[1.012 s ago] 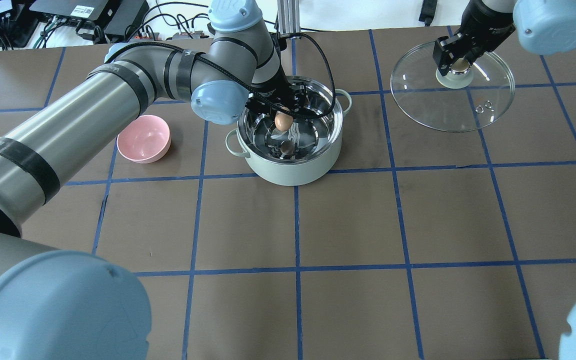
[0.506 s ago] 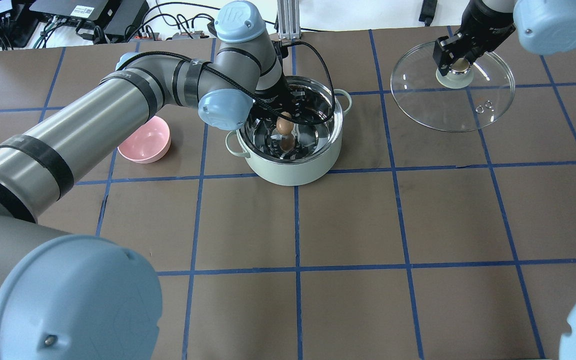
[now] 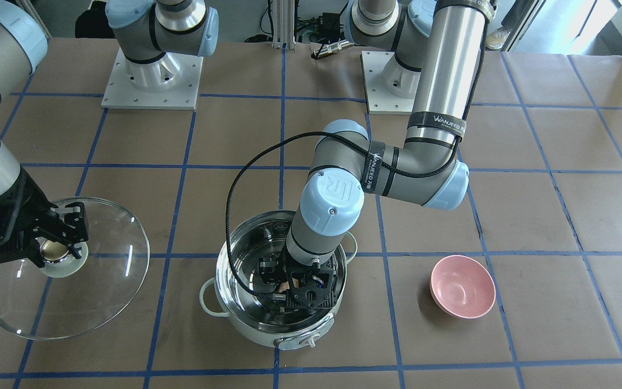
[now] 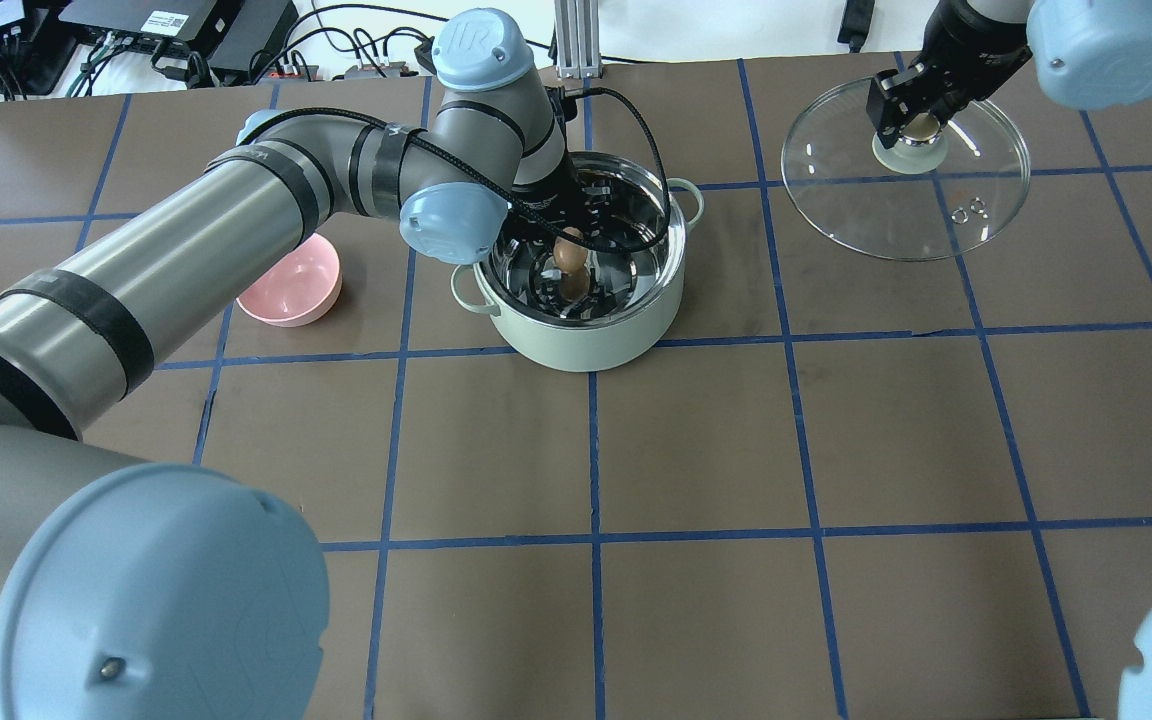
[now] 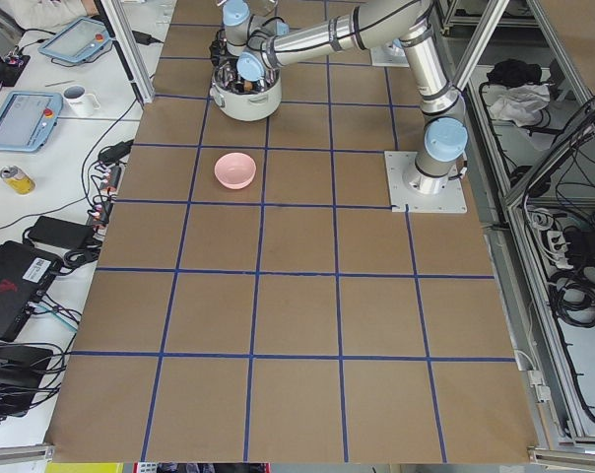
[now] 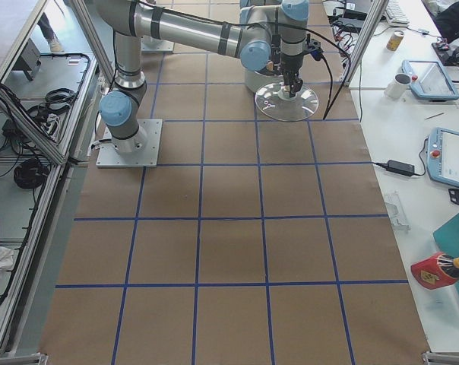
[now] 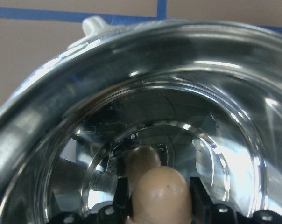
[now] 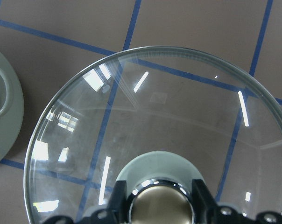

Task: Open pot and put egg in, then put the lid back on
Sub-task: 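Lower the egg into the pot and open the left gripper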

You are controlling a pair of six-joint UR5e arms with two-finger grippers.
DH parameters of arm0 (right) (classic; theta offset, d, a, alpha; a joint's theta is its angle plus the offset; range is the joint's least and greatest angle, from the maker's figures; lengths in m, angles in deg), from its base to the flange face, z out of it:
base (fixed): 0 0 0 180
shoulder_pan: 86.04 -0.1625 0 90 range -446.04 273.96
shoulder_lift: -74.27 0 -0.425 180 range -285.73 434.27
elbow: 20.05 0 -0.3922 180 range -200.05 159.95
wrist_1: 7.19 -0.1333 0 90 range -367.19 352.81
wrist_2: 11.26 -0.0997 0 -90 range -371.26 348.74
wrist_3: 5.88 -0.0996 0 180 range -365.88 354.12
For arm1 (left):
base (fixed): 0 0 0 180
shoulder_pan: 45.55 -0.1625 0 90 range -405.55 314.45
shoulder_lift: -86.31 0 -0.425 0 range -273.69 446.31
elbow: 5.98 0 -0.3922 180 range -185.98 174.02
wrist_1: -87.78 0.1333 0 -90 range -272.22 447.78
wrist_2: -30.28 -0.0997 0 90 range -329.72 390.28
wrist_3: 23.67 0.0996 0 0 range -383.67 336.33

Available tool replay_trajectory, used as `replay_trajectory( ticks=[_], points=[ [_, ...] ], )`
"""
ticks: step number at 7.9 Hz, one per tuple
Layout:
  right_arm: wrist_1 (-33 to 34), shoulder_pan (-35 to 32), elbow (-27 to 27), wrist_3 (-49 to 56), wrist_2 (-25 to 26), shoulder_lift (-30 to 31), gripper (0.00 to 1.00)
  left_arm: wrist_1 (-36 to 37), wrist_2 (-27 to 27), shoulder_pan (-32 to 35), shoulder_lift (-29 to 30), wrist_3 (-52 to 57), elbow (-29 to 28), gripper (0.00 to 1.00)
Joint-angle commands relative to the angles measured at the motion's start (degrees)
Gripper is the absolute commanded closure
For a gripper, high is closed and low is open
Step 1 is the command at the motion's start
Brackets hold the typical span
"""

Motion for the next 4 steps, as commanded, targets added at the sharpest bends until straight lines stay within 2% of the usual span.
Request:
replay_trajectory(
  ticks=[1, 4],
  points=[
    [0.22, 0.00, 0.00, 0.07, 0.00, -0.01, 1.00, 0.34, 0.08, 0.09, 0.29, -0.10, 0.01, 0.63],
    [0.22, 0.00, 0.00, -0.11, 0.00, -0.10, 1.00, 0.42, 0.08, 0.18, 0.29, -0.36, 0.10, 0.57]
  ],
)
